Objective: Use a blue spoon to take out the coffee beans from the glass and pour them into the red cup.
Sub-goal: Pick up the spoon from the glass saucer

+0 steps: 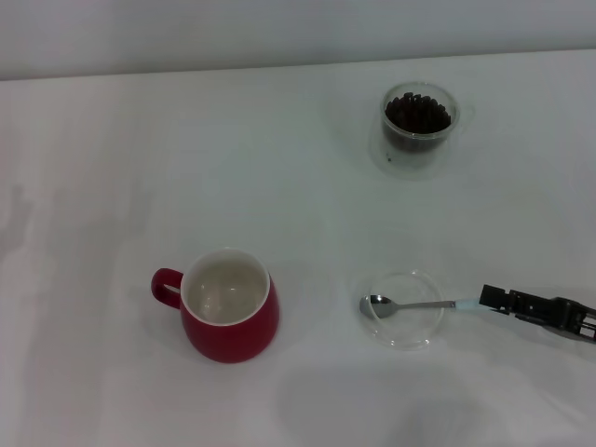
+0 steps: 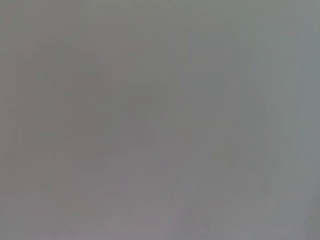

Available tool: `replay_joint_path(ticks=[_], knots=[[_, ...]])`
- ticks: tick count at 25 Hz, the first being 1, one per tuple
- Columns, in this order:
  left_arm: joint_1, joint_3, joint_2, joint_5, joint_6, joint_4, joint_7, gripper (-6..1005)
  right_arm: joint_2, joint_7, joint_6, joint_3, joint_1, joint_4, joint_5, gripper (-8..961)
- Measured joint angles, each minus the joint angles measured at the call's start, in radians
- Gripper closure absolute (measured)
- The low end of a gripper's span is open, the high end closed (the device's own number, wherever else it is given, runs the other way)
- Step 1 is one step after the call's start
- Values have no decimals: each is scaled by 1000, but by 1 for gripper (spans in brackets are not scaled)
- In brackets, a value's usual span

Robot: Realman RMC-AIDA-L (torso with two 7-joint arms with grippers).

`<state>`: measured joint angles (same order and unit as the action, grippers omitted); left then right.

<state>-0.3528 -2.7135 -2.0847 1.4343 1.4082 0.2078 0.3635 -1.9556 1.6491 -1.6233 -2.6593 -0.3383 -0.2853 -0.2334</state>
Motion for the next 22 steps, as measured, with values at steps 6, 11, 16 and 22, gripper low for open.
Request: replay_joint_path(ticks=[6,11,16,22], knots=[[2,0,0,0,0,1,0,105,1,2,5,-14,-3,0,2,425],[0,0,0,0,0,2,0,105,4,8,7,-25,-1,0,3,545],[0,0,0,0,0,3,0,106,5,10,8,-26,2,0,3,550],[0,0,0,0,0,4,0,106,5,11,8,-27,-2,0,3,557]])
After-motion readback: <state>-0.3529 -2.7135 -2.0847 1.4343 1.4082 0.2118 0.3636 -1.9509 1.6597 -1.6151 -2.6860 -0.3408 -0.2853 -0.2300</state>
